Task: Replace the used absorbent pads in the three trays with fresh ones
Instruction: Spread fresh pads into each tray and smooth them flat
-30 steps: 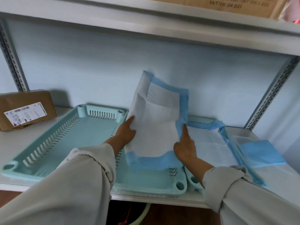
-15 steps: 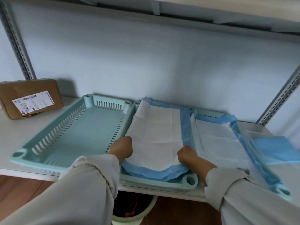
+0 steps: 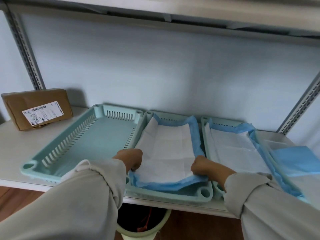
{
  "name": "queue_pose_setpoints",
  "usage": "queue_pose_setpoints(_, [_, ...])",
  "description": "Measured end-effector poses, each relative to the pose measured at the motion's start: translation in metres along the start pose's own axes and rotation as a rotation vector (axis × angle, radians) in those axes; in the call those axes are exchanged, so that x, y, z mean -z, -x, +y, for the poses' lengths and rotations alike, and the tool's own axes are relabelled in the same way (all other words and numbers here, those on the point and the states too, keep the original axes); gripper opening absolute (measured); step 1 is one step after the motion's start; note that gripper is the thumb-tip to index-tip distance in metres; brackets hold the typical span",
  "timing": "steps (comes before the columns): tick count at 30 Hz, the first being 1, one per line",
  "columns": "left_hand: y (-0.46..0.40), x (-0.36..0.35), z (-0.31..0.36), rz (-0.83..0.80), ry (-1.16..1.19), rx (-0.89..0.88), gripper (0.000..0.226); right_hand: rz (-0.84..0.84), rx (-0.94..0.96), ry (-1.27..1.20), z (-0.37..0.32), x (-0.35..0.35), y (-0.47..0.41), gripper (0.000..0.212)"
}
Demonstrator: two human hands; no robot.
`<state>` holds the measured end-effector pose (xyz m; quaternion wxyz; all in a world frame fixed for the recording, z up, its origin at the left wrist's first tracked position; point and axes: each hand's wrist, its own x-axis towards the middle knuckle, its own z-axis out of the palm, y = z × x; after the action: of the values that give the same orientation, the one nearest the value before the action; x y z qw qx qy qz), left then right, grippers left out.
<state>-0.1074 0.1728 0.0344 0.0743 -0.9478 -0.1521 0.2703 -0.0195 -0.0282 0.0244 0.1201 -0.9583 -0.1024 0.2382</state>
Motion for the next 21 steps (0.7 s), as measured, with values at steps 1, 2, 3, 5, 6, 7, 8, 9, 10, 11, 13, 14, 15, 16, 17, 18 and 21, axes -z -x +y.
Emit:
queue_pose_setpoints(1, [0.000,-0.001,0.004,0.033,-0.080,-0.022,0.037,-0.044,0.028,0.110,0.000,-0.006,0.004,0.035])
queue_pose_setpoints(2, [0.001,-0.002,0.009,0.112,-0.177,-0.014,0.040,-0.067,0.055,0.233,0.001,-0.012,0.006,0.035])
queue_pose_setpoints(3, [-0.002,-0.004,0.016,0.200,-0.242,-0.022,0.043,-0.050,0.088,0.365,0.002,-0.017,0.009,0.035])
queue_pose_setpoints(5, [-0.009,-0.006,0.027,0.343,-0.317,-0.162,0.043,0.097,0.180,0.617,-0.001,-0.021,0.015,0.034])
queue_pose_setpoints(6, [-0.016,-0.008,0.030,0.369,-0.314,-0.248,0.044,0.171,0.214,0.705,-0.003,-0.020,0.018,0.035])
queue_pose_setpoints(7, [-0.025,-0.011,0.032,0.346,-0.283,-0.305,0.046,0.224,0.240,0.752,-0.006,-0.019,0.017,0.036])
queue_pose_setpoints(8, [-0.033,-0.016,0.032,0.320,-0.225,-0.332,0.050,0.256,0.273,0.758,-0.010,-0.018,0.015,0.036])
queue_pose_setpoints(9, [-0.037,-0.020,0.031,0.285,-0.182,-0.321,0.055,0.262,0.314,0.727,-0.015,-0.017,0.012,0.036])
queue_pose_setpoints(10, [-0.043,-0.025,0.029,0.262,-0.118,-0.298,0.061,0.236,0.354,0.650,-0.020,-0.017,0.007,0.039])
queue_pose_setpoints(11, [-0.047,-0.029,0.026,0.230,-0.049,-0.265,0.072,0.170,0.381,0.542,-0.023,-0.018,0.002,0.048])
queue_pose_setpoints(13, [-0.053,-0.033,0.021,0.135,0.122,-0.202,0.096,-0.043,0.379,0.346,-0.024,-0.023,-0.009,0.083])
queue_pose_setpoints(14, [-0.055,-0.034,0.018,0.079,0.206,-0.181,0.106,-0.132,0.352,0.321,-0.021,-0.027,-0.013,0.098])
queue_pose_setpoints(15, [-0.057,-0.033,0.017,0.028,0.263,-0.160,0.114,-0.189,0.316,0.349,-0.017,-0.031,-0.016,0.109])
queue_pose_setpoints(16, [-0.060,-0.032,0.017,-0.012,0.290,-0.142,0.120,-0.217,0.275,0.393,-0.013,-0.034,-0.019,0.116])
queue_pose_setpoints(17, [-0.060,-0.030,0.020,-0.042,0.292,-0.128,0.123,-0.233,0.234,0.425,-0.009,-0.037,-0.021,0.120])
queue_pose_setpoints(18, [-0.062,-0.029,0.023,-0.060,0.282,-0.114,0.123,-0.249,0.198,0.441,-0.007,-0.039,-0.023,0.124])
queue_pose_setpoints(21, [-0.069,-0.025,0.029,-0.018,0.235,-0.089,0.111,-0.302,0.136,0.484,-0.016,-0.038,-0.025,0.128])
